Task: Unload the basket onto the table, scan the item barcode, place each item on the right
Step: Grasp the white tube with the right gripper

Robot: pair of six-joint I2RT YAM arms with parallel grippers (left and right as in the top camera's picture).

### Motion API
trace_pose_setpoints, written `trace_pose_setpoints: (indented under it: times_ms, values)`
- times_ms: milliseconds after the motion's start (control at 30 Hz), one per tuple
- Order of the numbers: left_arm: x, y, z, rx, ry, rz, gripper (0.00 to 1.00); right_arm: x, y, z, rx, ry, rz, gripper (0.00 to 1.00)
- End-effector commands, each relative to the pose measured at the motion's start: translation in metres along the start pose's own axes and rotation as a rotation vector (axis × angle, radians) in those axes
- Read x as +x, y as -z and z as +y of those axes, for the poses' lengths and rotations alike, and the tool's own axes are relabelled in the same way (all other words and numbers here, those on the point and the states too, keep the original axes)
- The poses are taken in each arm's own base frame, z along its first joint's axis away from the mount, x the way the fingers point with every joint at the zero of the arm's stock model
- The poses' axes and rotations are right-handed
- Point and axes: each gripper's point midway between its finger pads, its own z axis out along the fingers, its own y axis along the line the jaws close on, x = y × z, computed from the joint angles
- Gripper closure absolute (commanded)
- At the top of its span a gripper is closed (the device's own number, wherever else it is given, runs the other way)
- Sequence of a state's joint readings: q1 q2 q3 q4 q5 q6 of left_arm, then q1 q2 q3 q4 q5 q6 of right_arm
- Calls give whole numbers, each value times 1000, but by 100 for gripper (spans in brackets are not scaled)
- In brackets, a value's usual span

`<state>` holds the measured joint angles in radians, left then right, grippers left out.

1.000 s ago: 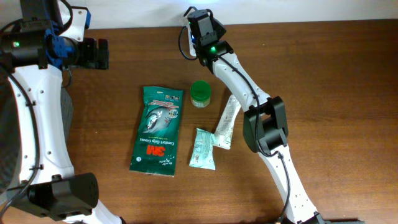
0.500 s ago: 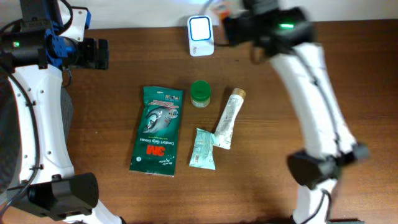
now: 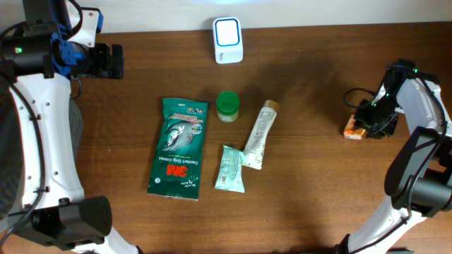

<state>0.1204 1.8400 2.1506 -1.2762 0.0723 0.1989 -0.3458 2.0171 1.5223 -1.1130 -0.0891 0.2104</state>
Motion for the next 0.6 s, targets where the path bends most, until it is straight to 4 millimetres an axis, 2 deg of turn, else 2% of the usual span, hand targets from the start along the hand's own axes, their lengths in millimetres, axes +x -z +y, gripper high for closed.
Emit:
trace_pose_setpoints:
  times_ms: [0,67,100,133,167,200,233,267,300,367,433,500,533,567]
  values:
    - [-2,4,2,3,-11,-14,1,-3,15,17,-109,40,-9,44]
    - [-2,4,2,3,-11,-14,1,-2,60,69,-373,168,-13,39]
    - [-2,4,2,3,-11,-14,1,7,76,96,-493,219,6,39]
    - [-2,4,2,3,-11,-14,1,18,79,112,-534,246,37,39]
    - [-2,4,2,3,-11,-14,1,31,72,125,-518,285,68,37]
    - [-2,4,2,3,-11,-14,1,48,64,142,-510,332,109,28]
    - [-2,4,2,3,-11,-14,1,63,56,156,-502,378,141,11]
    - [-2,4,2,3,-11,-14,1,86,40,172,-490,437,187,1]
    - [-2,4,2,3,-11,-14,1,103,26,181,-481,473,219,0]
    - [-2,4,2,3,-11,-14,1,144,-8,199,-460,555,278,18]
    - [-2,4,2,3,-11,-14,1,165,-33,213,-447,546,288,32]
    - [-2,4,2,3,-11,-14,1,169,-51,224,-448,529,248,50]
    - [-2,4,2,3,-11,-14,1,166,-57,218,-403,519,227,57]
    - [-2,4,2,3,-11,-14,1,154,-63,207,-328,514,187,69]
